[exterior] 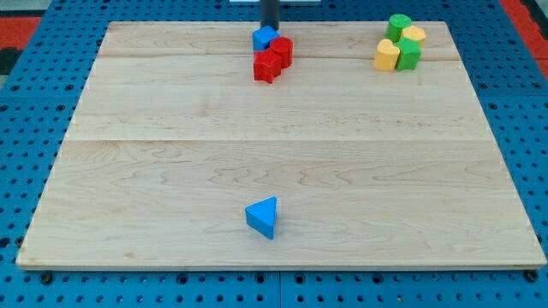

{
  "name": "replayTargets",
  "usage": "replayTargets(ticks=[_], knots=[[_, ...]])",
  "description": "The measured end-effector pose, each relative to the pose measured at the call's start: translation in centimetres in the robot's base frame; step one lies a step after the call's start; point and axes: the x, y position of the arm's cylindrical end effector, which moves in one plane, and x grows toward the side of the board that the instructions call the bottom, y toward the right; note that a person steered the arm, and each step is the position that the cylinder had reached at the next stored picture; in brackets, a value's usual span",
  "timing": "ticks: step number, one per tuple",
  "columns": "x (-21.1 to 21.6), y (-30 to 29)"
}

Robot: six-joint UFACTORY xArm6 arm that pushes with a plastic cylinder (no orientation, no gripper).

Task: Push the blue cube into the blue triangle

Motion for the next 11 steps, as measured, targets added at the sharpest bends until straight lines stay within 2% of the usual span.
replayTargets(ticks=[3,4,5,6,9,10,11], knots=[[9.9,-2.8],[10.1,-2.8],[7.7,-3.0],[8.9,-0.4],[18.0,-0.7],[17.7,-1.0],[16.3,1.4]])
